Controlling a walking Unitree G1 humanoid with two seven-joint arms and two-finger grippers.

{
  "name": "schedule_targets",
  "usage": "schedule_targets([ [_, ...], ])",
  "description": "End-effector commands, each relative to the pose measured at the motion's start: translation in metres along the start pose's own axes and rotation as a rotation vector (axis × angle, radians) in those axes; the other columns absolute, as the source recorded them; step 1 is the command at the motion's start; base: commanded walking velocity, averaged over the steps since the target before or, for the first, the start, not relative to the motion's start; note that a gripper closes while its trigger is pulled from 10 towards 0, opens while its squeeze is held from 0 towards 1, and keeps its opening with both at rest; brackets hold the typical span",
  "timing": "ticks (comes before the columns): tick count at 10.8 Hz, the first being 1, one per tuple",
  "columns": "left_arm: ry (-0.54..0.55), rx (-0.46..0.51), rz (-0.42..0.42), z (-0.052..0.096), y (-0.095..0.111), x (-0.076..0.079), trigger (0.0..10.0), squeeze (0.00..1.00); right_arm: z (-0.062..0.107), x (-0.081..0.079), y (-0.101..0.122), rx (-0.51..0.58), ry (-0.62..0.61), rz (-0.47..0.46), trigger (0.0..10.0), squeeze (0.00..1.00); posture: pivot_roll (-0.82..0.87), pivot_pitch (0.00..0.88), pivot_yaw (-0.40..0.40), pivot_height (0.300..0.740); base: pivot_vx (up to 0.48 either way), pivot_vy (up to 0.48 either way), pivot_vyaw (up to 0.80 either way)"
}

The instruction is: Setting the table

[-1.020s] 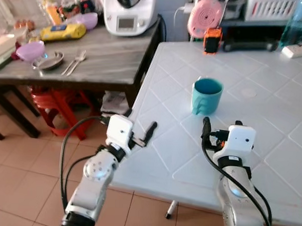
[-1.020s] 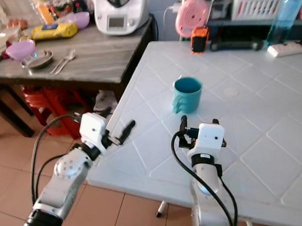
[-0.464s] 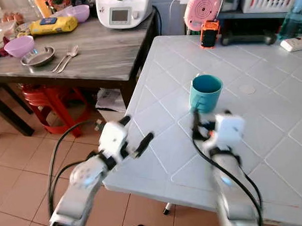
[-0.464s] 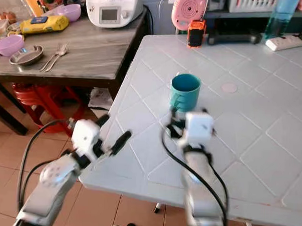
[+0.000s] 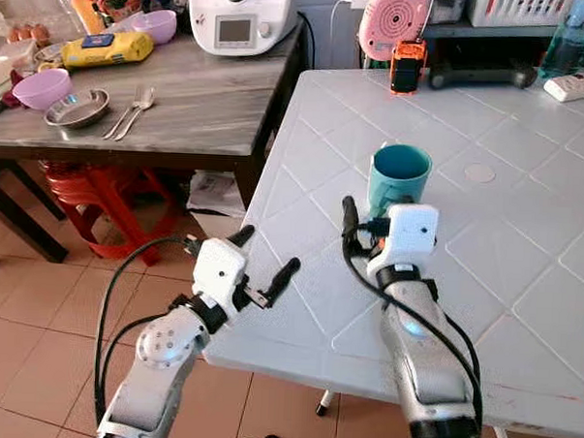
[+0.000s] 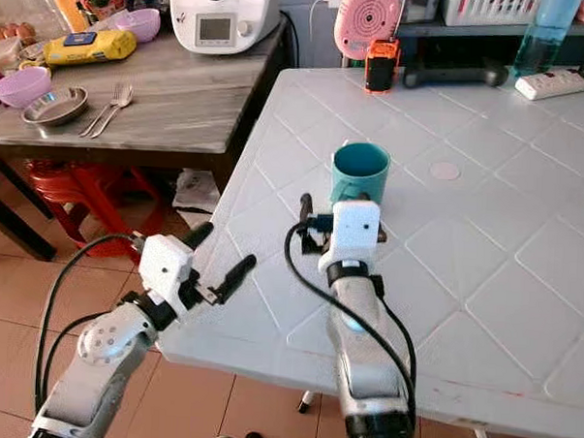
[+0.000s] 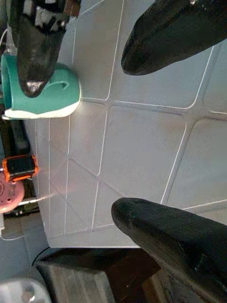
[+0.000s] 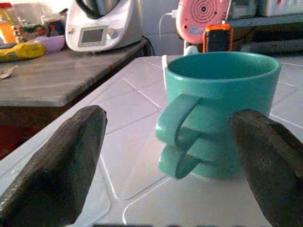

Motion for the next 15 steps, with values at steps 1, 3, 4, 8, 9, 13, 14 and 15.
schedule_targets([
  [1,0.002,-0.006,0.004,0.003,0.000,-0.002,10.0,0.00,-0.003,-0.001,0.004,0.009,-0.012,-0.014,10.0,0.00,-0.09,0.123,0.155,0.740,0.000,0.000,0.00],
  [3,-0.005,-0.008,0.016,0.002,0.000,0.000,10.0,0.00,-0.007,0.012,0.001,-0.003,-0.058,-0.015,10.0,0.00,-0.09,0.123,0.163,0.740,0.000,0.000,0.00],
  [4,-0.008,-0.009,0.018,0.001,-0.001,0.000,10.0,0.00,-0.009,0.018,0.001,-0.004,-0.074,-0.013,10.0,0.00,-0.09,0.124,0.165,0.740,0.000,0.000,0.00],
  [8,-0.014,-0.014,0.017,-0.001,-0.001,-0.002,10.0,0.00,-0.013,0.039,-0.002,-0.021,-0.152,-0.014,10.0,0.00,-0.09,0.123,0.171,0.740,0.000,0.000,0.00],
  [9,-0.012,-0.015,0.016,-0.001,-0.001,-0.003,10.0,0.00,-0.010,0.043,-0.003,-0.020,-0.169,-0.006,10.0,0.00,-0.09,0.122,0.171,0.740,0.000,0.000,0.00],
  [13,-0.011,-0.019,0.013,-0.002,-0.002,-0.005,10.0,0.00,-0.001,0.057,-0.006,-0.022,-0.193,0.038,10.0,0.00,-0.09,0.121,0.185,0.740,0.000,0.000,0.00],
  [14,-0.013,-0.019,0.012,-0.002,-0.002,-0.004,10.0,0.00,-0.002,0.054,-0.003,-0.013,-0.180,0.049,10.0,0.00,-0.09,0.120,0.187,0.740,0.000,0.000,0.00],
  [15,-0.014,-0.019,0.009,-0.003,-0.002,-0.004,10.0,0.00,-0.005,0.047,0.000,-0.004,-0.154,0.064,10.0,0.00,-0.09,0.119,0.188,0.740,0.000,0.000,0.00],
])
Point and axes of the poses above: a point about 5 cm out from each wrist's last joint towards the gripper, its own z axis pointing back from the gripper into the wrist, its own y axis along the axis of the wrist's last joint, x = y × z, the point moved 4 cm from there along -z, pointing out of the wrist towards the gripper, and after that the axes turned 3 degrees about z, right-handed, at the moved point
